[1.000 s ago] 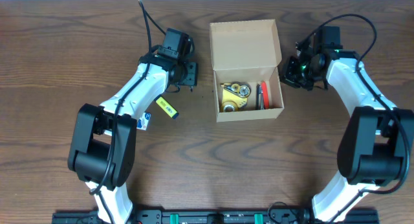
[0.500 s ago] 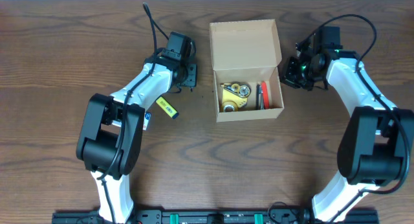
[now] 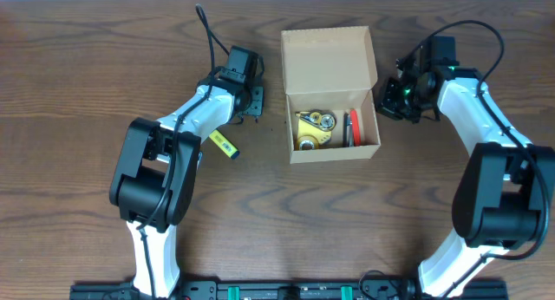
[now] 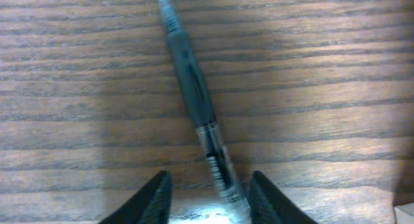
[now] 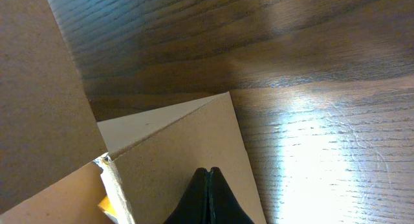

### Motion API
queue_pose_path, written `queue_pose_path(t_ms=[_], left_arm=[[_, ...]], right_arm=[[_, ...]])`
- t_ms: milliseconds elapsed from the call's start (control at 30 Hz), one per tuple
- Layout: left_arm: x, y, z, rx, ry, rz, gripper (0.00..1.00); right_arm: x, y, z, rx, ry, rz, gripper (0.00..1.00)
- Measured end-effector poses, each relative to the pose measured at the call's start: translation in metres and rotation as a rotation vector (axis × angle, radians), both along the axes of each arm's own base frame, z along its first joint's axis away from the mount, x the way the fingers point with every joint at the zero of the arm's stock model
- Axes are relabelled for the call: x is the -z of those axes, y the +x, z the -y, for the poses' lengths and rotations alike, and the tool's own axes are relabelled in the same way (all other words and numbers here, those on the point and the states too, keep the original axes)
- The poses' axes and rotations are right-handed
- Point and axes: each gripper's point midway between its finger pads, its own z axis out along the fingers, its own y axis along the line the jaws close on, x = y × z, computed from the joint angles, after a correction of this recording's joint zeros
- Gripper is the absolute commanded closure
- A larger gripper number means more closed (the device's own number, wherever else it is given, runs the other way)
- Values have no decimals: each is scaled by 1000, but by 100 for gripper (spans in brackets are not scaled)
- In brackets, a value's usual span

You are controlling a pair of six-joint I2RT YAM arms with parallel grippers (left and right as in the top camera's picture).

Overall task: Pack container
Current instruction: 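Lower the left gripper onto the black pen and grasp it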

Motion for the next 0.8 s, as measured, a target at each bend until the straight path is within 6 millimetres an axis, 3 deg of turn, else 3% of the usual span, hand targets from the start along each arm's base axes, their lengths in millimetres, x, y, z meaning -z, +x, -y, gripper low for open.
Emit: queue_pose_path(t_ms=[433, 800], left_arm=[[3, -4, -5, 47, 50, -10, 94], [1, -3, -10, 85, 112, 3, 94]], right_arm=[[0, 0, 0, 0, 0, 0, 98], [0, 0, 0, 0, 0, -1, 98]])
